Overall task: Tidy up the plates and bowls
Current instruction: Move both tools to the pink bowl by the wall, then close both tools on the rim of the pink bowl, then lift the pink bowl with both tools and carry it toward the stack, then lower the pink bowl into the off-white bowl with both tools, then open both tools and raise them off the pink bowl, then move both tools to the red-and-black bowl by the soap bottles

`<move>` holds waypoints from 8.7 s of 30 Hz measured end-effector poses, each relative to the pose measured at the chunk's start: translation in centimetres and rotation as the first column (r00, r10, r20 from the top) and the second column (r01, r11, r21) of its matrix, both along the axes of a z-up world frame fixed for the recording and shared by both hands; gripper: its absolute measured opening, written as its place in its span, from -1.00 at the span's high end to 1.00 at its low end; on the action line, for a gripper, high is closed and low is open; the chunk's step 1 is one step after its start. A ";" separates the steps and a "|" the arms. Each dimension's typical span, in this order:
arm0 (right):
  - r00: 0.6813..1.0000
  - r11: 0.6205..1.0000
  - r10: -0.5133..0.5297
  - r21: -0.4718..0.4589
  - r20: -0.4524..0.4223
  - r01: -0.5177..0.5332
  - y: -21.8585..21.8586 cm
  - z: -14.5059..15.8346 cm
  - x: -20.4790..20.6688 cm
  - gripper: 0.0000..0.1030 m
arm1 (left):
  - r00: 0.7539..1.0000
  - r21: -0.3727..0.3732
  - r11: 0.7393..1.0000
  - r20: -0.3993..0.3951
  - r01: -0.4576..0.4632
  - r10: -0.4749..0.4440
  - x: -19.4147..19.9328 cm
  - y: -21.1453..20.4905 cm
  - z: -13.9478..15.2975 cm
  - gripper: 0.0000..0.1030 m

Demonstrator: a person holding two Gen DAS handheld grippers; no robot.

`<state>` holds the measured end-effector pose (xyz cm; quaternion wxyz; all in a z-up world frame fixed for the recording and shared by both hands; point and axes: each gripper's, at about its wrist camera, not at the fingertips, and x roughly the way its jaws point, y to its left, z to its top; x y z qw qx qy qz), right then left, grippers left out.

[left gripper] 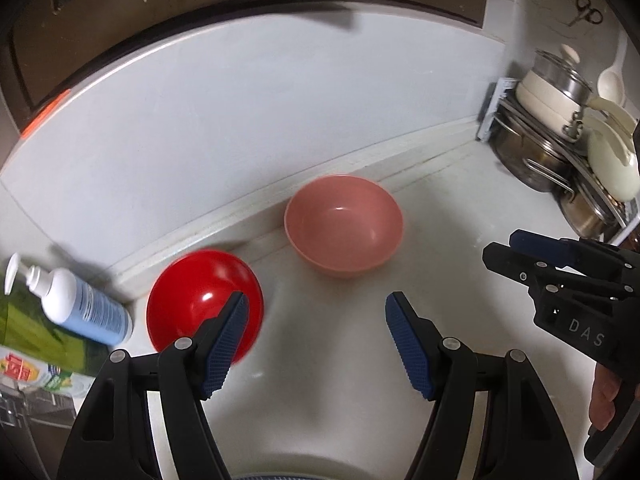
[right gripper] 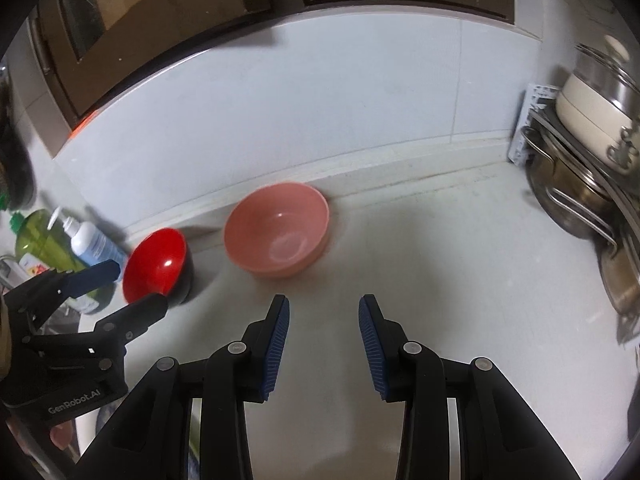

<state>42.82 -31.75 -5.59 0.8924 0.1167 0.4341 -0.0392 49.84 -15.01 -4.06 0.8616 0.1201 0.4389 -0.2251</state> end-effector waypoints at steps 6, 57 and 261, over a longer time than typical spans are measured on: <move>1.000 0.999 0.020 0.027 -0.023 -0.020 0.0 -1.1 3.6 0.27 | 1.000 0.000 1.000 -0.013 -0.019 0.019 3.6 -0.3 -1.2 -0.36; 0.980 0.987 -0.038 0.146 -0.196 0.067 -1.0 -8.3 13.3 0.80 | 0.973 -0.014 0.995 -0.211 -0.101 0.095 12.1 -2.6 -7.9 0.84; 0.947 0.971 0.229 0.118 -0.224 -0.207 14.7 -6.3 12.7 0.16 | 0.973 0.058 0.975 -0.070 -0.216 0.220 7.4 14.6 -7.4 -0.18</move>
